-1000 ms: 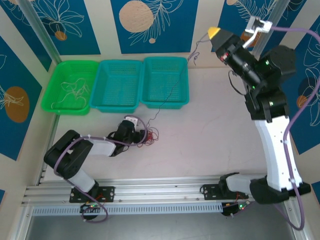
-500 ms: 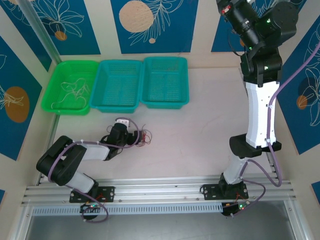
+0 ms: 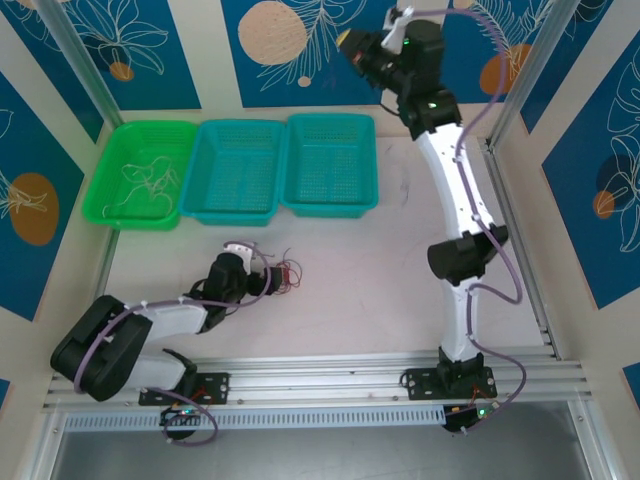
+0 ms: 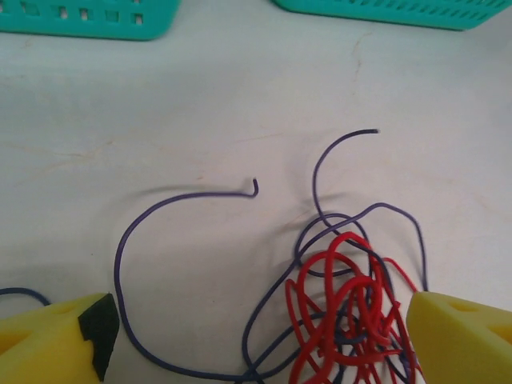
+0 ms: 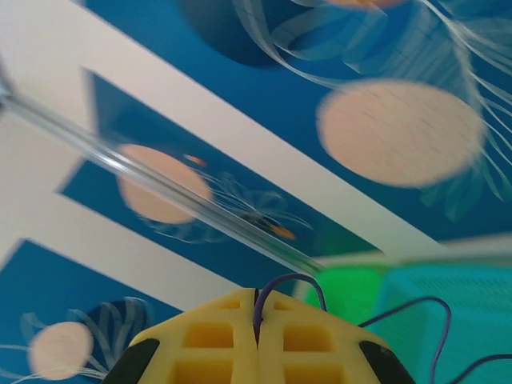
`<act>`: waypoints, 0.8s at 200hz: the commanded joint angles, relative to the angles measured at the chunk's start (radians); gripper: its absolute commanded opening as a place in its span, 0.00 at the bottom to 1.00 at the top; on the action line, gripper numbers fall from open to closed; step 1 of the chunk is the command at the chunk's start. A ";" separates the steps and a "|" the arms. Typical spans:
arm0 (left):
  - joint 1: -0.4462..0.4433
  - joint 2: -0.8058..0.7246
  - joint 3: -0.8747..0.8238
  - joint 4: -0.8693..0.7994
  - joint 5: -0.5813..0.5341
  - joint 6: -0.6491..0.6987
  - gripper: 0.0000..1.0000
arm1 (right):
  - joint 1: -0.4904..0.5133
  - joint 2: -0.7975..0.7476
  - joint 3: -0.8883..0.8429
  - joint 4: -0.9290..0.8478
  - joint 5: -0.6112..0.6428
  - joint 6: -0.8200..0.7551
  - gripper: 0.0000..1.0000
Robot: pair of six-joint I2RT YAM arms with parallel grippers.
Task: Untangle the cables
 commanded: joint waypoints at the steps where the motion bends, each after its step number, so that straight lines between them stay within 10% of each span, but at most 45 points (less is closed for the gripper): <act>1: 0.009 -0.035 -0.024 -0.019 0.028 0.028 0.95 | 0.032 0.014 -0.024 -0.076 -0.032 -0.033 0.00; 85: 0.009 -0.244 -0.049 -0.118 0.028 0.049 1.00 | 0.112 0.063 -0.312 -0.262 0.248 -0.234 0.00; 128: 0.010 -0.408 -0.048 -0.233 0.034 0.046 1.00 | 0.127 0.135 -0.229 -0.427 0.331 -0.367 0.51; 160: 0.009 -0.510 -0.041 -0.249 0.089 0.046 1.00 | 0.117 0.008 -0.329 -0.390 0.316 -0.411 0.61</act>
